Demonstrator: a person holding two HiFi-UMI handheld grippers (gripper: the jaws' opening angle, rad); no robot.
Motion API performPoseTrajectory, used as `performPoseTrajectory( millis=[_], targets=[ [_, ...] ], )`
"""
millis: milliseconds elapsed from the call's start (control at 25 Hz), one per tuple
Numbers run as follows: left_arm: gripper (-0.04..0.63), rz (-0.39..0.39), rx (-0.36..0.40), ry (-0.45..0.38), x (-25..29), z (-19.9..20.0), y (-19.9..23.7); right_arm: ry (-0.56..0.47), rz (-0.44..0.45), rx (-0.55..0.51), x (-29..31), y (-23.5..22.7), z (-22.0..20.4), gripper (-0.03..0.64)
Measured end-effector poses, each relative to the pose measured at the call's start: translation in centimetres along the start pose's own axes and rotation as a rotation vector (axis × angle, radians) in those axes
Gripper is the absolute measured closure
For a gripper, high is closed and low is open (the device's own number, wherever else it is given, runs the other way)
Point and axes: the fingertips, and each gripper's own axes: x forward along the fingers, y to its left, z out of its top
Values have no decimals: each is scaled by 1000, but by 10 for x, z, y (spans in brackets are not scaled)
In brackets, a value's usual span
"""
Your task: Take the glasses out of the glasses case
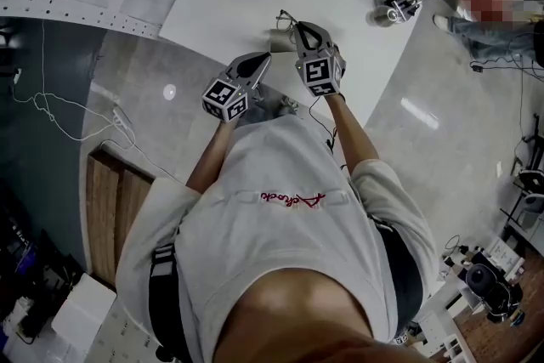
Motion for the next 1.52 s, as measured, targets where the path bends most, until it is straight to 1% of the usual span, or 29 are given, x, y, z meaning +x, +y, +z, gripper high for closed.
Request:
performPoseTrajectory(
  millis=[40, 80, 160, 360, 480, 720, 960, 1080, 1240, 1440, 1520],
  targets=[
    [569, -4, 10, -5, 2, 4, -1, -27, -7, 66, -3, -6, 6, 598],
    [569, -5, 19, -10, 3, 8, -3, -46, -16, 109, -6, -10, 11, 598],
    [569, -2, 32, -21, 4, 14, -4, -71, -28, 151, -12, -15, 17, 598],
    [569, 1, 57, -40, 5, 21, -8, -128, -15, 180, -27, -11, 32, 598],
    [569, 4, 81, -51, 14, 29, -11, -181, -9, 221, -39, -17, 38, 598],
    [569, 55, 111, -72, 17, 38, -22, -213, 3, 273, -65, -21, 27, 598],
    [569, 90, 105, -77, 7, 33, -27, -216, 9, 287, -79, -14, 16, 598],
    [569, 89, 107, -80, 7, 30, -36, -221, 13, 295, -91, -11, 14, 598],
    [569, 78, 107, -104, -2, 28, -44, -235, 10, 281, -100, -1, 22, 598],
    [569, 67, 128, -126, -30, 26, -55, -246, -8, 254, -118, 23, 34, 598],
    [569, 65, 118, -132, -48, 21, -61, -246, -17, 248, -128, 39, 37, 598]
  ],
)
